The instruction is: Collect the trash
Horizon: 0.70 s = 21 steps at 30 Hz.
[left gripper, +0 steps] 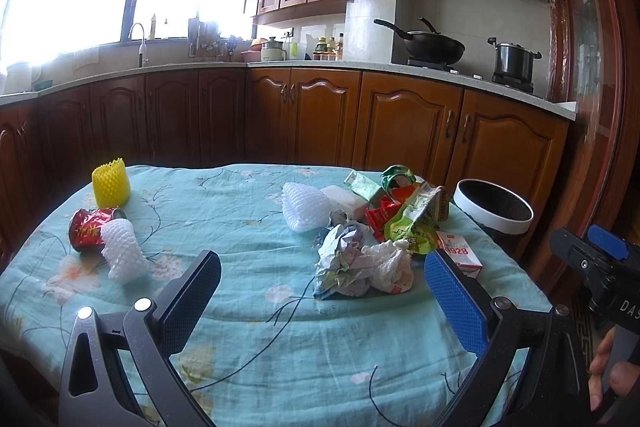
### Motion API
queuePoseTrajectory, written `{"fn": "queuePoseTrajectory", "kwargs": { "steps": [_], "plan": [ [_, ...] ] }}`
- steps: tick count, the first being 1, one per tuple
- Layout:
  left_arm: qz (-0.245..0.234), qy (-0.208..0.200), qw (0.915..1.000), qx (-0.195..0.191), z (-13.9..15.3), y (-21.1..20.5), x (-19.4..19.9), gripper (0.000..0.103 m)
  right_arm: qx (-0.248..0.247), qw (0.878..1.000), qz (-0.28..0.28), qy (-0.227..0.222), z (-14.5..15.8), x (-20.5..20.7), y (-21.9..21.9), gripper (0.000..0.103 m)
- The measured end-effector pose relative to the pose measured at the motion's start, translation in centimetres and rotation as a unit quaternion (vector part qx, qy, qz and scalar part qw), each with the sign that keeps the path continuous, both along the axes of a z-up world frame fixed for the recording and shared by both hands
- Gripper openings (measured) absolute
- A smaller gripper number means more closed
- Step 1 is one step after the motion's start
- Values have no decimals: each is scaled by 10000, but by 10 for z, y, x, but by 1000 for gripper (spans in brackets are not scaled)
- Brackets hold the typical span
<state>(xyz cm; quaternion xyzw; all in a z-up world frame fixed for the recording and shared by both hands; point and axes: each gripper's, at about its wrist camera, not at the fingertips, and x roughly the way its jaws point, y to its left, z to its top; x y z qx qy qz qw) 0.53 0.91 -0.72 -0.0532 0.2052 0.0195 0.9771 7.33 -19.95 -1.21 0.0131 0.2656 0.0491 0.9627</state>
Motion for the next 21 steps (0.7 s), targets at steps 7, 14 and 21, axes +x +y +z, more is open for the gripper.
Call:
{"fn": "queuePoseTrajectory", "kwargs": {
  "steps": [7, 14, 21],
  "plan": [
    [-12, -1, 10000, 41, 1, 0, 1, 102, 33, 10000, 22, 46, -3, 1, 1, 103],
    [-11, 61, 10000, 20, -2, 1, 4, 102, 55, 9999, 60, 100, -4, 4, 3, 103],
    [-9, 155, 9999, -11, -5, 5, 7, 102, 135, 9996, 83, 219, -9, 9, 3, 103]
  ]
}}
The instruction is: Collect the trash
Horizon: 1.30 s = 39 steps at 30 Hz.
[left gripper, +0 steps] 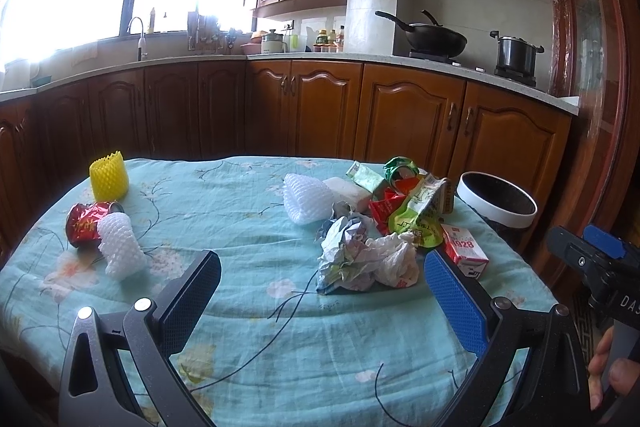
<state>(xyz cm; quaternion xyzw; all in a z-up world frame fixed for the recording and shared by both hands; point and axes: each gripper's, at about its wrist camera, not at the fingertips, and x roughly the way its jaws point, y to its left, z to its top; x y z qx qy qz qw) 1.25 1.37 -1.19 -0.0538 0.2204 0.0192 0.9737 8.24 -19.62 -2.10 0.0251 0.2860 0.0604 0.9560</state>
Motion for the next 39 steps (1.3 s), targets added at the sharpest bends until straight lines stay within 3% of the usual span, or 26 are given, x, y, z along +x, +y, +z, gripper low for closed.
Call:
{"fn": "queuePoseTrajectory", "kwargs": {
  "steps": [13, 21, 29, 32, 38, 39],
  "plan": [
    [-87, 317, 9995, -10, -4, 0, 34, 102, 158, 9991, 3, 406, -14, 27, -3, 103],
    [-132, 766, 9968, -172, -13, 6, 72, 100, 214, 9964, -49, 820, -34, 50, -6, 102],
    [-191, 1186, 9923, -296, -18, 11, 116, 91, 318, 9888, -65, 1454, -61, 90, -7, 90],
    [-214, 1340, 9902, -321, -23, 13, 133, 83, 378, 9849, -48, 1690, -73, 105, -5, 85],
    [-453, 1697, 9839, -326, -37, 12, 156, 56, 277, 9777, -9, 2080, -95, 127, 2, 78],
    [-508, 1731, 9830, -340, -39, 12, 158, 47, 311, 9758, 7, 2164, -100, 128, 1, 76]
  ]
}}
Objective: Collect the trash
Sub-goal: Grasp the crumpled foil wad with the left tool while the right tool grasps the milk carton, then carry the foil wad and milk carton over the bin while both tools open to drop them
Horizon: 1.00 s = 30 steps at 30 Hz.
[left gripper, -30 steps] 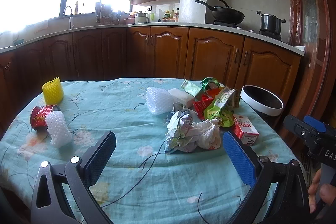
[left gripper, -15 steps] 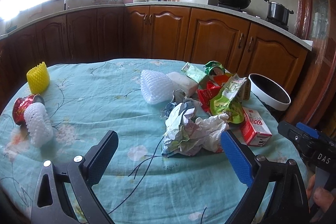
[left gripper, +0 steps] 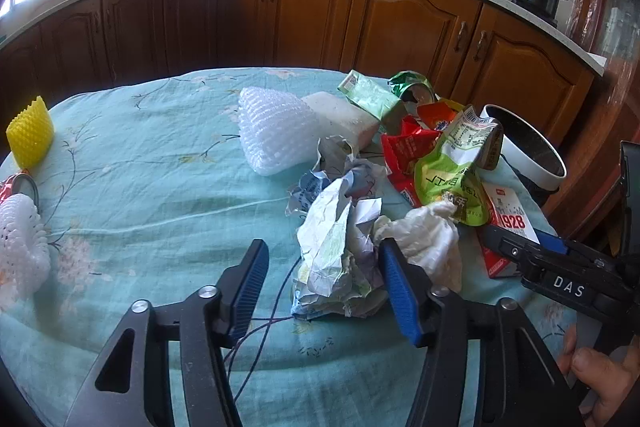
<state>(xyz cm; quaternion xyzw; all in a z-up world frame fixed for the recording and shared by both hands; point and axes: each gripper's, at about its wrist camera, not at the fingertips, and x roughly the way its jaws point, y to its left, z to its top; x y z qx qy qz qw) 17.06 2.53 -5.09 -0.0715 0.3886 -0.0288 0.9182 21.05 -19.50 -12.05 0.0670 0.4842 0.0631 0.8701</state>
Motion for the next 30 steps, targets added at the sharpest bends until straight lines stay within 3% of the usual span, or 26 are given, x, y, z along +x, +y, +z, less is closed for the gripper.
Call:
{"fn": "queuePoseTrajectory", "kwargs": {
  "steps": [1, 2, 4, 5, 17, 30],
  "plan": [
    [-56, 24, 10000, -21, -1, 0, 2, 34, 30, 10000, 16, 73, -3, 0, 0, 66],
    [-89, 31, 10000, -13, -1, -2, 3, 32, 87, 9999, 48, 102, -5, 0, 0, 59],
    [-102, -51, 9999, 37, 2, -3, 1, 27, 80, 9999, 70, 73, -4, -2, -1, 57],
    [-107, -85, 9999, 20, 4, -2, 0, 27, 74, 9999, 77, 35, -1, -4, -2, 46],
    [-297, -712, 9966, -278, 48, -13, -25, 25, 263, 9988, -162, -369, 36, -27, -39, 48],
    [-1120, -540, 9916, -354, 51, -69, 22, 25, 301, 9966, -524, -564, 54, -25, -90, 48]
  ]
}}
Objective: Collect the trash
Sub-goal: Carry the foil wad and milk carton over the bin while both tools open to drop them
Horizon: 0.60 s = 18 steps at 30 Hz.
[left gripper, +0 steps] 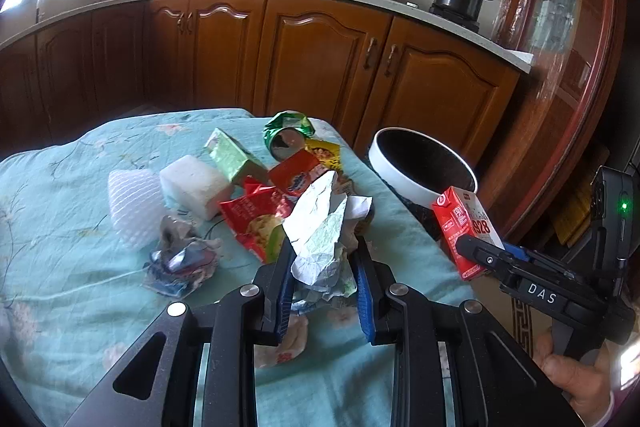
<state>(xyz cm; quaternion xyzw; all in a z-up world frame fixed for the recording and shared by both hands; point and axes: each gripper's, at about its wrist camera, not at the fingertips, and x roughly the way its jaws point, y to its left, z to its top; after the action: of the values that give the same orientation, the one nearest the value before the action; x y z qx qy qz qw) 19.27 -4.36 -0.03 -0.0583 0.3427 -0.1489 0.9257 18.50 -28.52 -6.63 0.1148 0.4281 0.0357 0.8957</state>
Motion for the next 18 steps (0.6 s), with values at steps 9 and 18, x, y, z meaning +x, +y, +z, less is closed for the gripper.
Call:
{"fn": "queuePoseTrajectory", "kwargs": {
  "steps": [9, 18],
  "plan": [
    [-483, 87, 9987, 140, -8, -46, 53, 25, -57, 9997, -239, -47, 6, 18, -43, 48],
    [-786, 213, 9965, 201, -11, -94, 111, 26, -86, 9992, -383, -2, 2, 55, -86, 48]
  ]
}}
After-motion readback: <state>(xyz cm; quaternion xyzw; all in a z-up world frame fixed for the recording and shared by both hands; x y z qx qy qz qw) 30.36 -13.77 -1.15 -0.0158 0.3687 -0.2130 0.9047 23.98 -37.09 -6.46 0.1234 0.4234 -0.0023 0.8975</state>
